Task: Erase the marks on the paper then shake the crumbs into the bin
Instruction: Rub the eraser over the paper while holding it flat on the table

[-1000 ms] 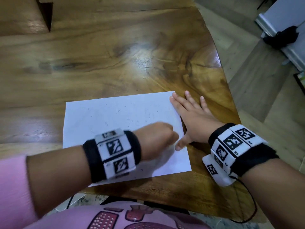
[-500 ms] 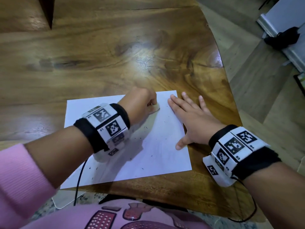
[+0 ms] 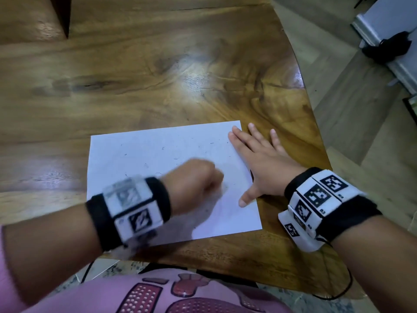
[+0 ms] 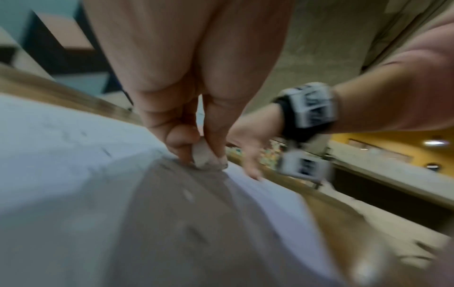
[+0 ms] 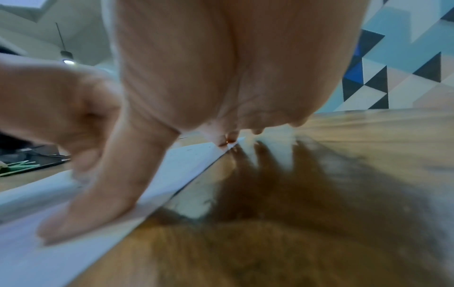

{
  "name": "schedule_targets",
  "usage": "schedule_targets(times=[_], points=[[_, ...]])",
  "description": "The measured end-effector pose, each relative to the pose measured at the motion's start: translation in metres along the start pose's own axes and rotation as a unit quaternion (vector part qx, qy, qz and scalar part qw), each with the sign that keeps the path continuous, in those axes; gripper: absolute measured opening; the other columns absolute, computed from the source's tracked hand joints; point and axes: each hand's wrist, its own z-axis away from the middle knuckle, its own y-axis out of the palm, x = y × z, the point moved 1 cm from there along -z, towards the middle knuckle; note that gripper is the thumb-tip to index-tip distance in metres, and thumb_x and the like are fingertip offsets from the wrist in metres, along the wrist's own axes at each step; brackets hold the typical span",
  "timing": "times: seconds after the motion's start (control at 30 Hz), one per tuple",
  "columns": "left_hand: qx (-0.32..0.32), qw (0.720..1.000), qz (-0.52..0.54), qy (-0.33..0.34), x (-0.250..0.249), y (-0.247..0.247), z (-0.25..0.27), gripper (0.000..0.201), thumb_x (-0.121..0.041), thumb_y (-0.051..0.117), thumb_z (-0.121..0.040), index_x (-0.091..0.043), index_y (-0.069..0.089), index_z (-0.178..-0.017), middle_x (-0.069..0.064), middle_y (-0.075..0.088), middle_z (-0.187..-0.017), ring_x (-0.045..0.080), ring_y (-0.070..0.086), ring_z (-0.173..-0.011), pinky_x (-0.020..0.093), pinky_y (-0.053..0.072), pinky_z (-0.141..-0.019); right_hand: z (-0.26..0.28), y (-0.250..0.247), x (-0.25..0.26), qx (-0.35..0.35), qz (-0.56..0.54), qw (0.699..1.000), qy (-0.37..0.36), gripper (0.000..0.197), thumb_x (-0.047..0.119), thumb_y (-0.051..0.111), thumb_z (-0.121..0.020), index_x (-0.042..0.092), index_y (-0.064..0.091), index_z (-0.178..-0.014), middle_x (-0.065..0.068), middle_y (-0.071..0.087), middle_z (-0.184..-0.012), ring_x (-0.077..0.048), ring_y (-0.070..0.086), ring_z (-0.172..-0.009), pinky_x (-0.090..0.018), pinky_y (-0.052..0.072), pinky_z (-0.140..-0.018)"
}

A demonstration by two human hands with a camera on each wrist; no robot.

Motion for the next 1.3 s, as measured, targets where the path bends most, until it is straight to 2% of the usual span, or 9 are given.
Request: schedule_targets(times=[0.1,0.3,0.37,0.5,0.67,0.87,1.03,1.2,1.3], points=[[0.050,0.999,0.018,0.009,-0.003,0.013,0.022,0.011,-0.012,0.059,-0.077,-0.013,0.060,-0.066,-0.003,0.049,-0.069,0.015,0.047,-0.065,0.025,0.037,-0.063,0.000,0.001,-0.001,-0.003,0.001,1.000,-0.002,0.145,0.065,0.078,-0.051,0.024,-0.025,-0.146,0.013,-0.031,-0.152,-0.014,-0.038,-0.135,-0.052,-0.019,-0.113],[-0.027,1.000,-0.009,-0.005,0.003,-0.004,-0.016,0.010,-0.010,0.059,-0.079,-0.011,0.058,-0.069,0.003,0.052,-0.071,0.022,0.050,-0.069,0.026,0.034,-0.064,-0.001,0.001,-0.001,-0.007,0.007,1.000,-0.002,0.145,0.065,0.077,-0.050,0.025,-0.025,-0.145,0.014,-0.031,-0.152,-0.015,-0.037,-0.136,-0.052,-0.018,-0.113],[0.007,1.000,-0.002,0.022,0.002,0.004,0.002,0.011,-0.011,0.058,-0.078,-0.012,0.059,-0.067,0.003,0.054,-0.071,0.021,0.052,-0.069,0.030,0.040,-0.064,-0.001,0.001,-0.001,-0.005,0.004,1.000,0.001,0.146,0.066,0.077,-0.050,0.026,-0.025,-0.145,0.014,-0.031,-0.152,-0.015,-0.037,-0.136,-0.052,-0.019,-0.113],[0.079,0.996,0.042,0.008,0.000,0.016,0.027,0.011,-0.008,0.056,-0.076,-0.014,0.062,-0.069,-0.012,0.048,-0.070,0.003,0.048,-0.066,0.023,0.041,-0.065,0.000,0.001,0.000,-0.004,-0.001,1.000,0.002,0.146,0.065,0.078,-0.050,0.026,-0.025,-0.146,0.015,-0.031,-0.152,-0.014,-0.037,-0.136,-0.051,-0.020,-0.112],[-0.011,1.000,-0.021,0.002,-0.006,-0.002,-0.017,0.010,-0.008,0.055,-0.080,-0.008,0.056,-0.070,0.002,0.046,-0.072,0.025,0.050,-0.070,0.033,0.037,-0.065,0.000,-0.001,0.003,0.000,0.010,1.000,0.009,0.145,0.065,0.078,-0.051,0.023,-0.025,-0.146,0.013,-0.031,-0.152,-0.015,-0.037,-0.136,-0.052,-0.019,-0.113],[0.115,0.993,-0.011,0.040,-0.014,0.012,0.021,0.012,-0.010,0.055,-0.079,-0.009,0.058,-0.068,0.008,0.058,-0.081,0.022,0.052,-0.073,0.029,0.041,-0.064,0.001,-0.001,0.003,0.001,0.006,1.000,0.011,0.145,0.065,0.078,-0.051,0.024,-0.025,-0.146,0.014,-0.031,-0.152,-0.014,-0.038,-0.135,-0.050,-0.021,-0.112],[0.042,0.998,-0.037,0.028,-0.019,0.003,-0.010,0.008,-0.004,0.051,-0.079,-0.006,0.058,-0.076,0.004,0.045,-0.077,0.027,0.050,-0.074,0.030,0.032,-0.064,0.000,-0.001,0.003,0.002,0.001,1.000,0.011,0.146,0.065,0.078,-0.050,0.024,-0.025,-0.146,0.013,-0.031,-0.152,-0.014,-0.037,-0.136,-0.050,-0.021,-0.112],[0.093,0.994,-0.022,0.059,-0.006,0.016,0.030,0.013,-0.015,0.055,-0.080,-0.013,0.056,-0.067,-0.001,0.049,-0.078,0.020,0.052,-0.073,0.032,0.044,-0.063,0.001,-0.001,0.003,0.000,0.002,1.000,0.011,0.145,0.064,0.078,-0.051,0.025,-0.025,-0.145,0.013,-0.031,-0.152,-0.014,-0.037,-0.136,-0.051,-0.020,-0.112],[0.018,0.999,-0.006,0.026,0.007,0.006,0.025,0.008,-0.013,0.059,-0.075,-0.013,0.059,-0.067,-0.004,0.048,-0.072,0.015,0.048,-0.067,0.026,0.040,-0.062,0.000,0.000,0.003,0.001,-0.002,1.000,0.009,0.146,0.063,0.079,-0.051,0.024,-0.025,-0.145,0.013,-0.032,-0.152,-0.014,-0.037,-0.136,-0.051,-0.021,-0.112]])
